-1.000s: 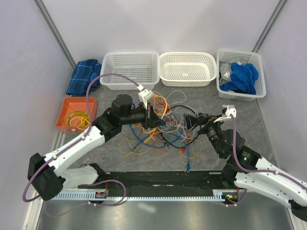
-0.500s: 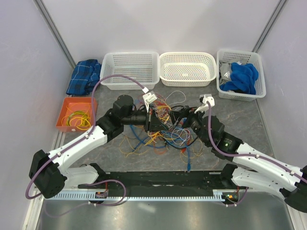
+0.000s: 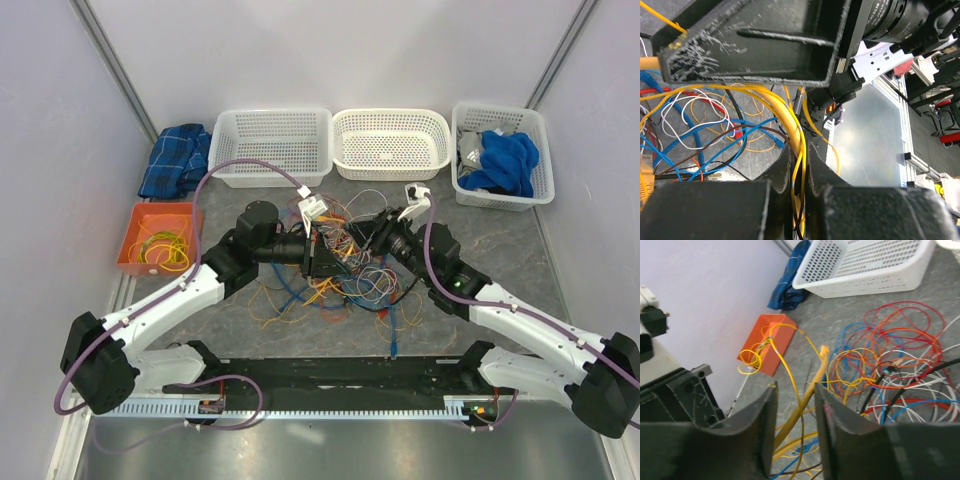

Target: Untangle the cables

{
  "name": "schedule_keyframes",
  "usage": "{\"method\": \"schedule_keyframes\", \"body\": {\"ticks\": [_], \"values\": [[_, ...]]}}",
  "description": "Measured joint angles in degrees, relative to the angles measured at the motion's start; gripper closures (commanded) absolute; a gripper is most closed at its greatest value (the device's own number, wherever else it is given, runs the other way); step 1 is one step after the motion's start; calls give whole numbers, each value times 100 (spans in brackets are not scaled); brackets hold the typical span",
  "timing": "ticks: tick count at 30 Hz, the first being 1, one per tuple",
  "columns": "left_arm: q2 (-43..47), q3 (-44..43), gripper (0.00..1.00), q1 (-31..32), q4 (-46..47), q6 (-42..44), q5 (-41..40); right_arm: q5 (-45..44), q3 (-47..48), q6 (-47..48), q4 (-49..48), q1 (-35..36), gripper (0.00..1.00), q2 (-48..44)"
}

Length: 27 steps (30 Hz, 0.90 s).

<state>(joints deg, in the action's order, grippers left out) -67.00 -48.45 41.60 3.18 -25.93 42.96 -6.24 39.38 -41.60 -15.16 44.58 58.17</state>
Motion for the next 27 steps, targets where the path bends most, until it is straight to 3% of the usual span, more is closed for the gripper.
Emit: {"method": "schedule_keyframes", "body": {"ticks": [4, 5, 8, 13, 14, 15, 17, 20, 27], "values": [[0, 4, 98, 0, 2, 0, 44, 378, 0, -175, -155, -144, 76, 28], [0, 4, 98, 0, 0, 0, 48, 470, 0, -214, -177, -192, 85, 28], [0, 7, 98, 0, -7, 0, 50, 632, 0, -273, -208, -249, 100, 22], [-7, 7, 96, 28, -142, 2, -74, 625, 17, -170, -59, -282, 100, -136], [-28, -9, 88, 35, -208, 2, -136, 592, 37, -109, 24, -284, 100, -192], [-70, -57, 61, 48, -343, 4, -225, 525, 87, -17, 146, -289, 100, -256], [-195, -170, 42, 61, -579, 42, -411, 382, 210, 160, 374, -293, 100, -367], [-483, -433, 1, 37, -1019, 70, -955, 243, 525, 463, 761, -289, 100, -529], [-608, -667, 0, 9, -1961, 26, -2371, -208, 1287, 1095, 1390, -284, 100, -745]]}}
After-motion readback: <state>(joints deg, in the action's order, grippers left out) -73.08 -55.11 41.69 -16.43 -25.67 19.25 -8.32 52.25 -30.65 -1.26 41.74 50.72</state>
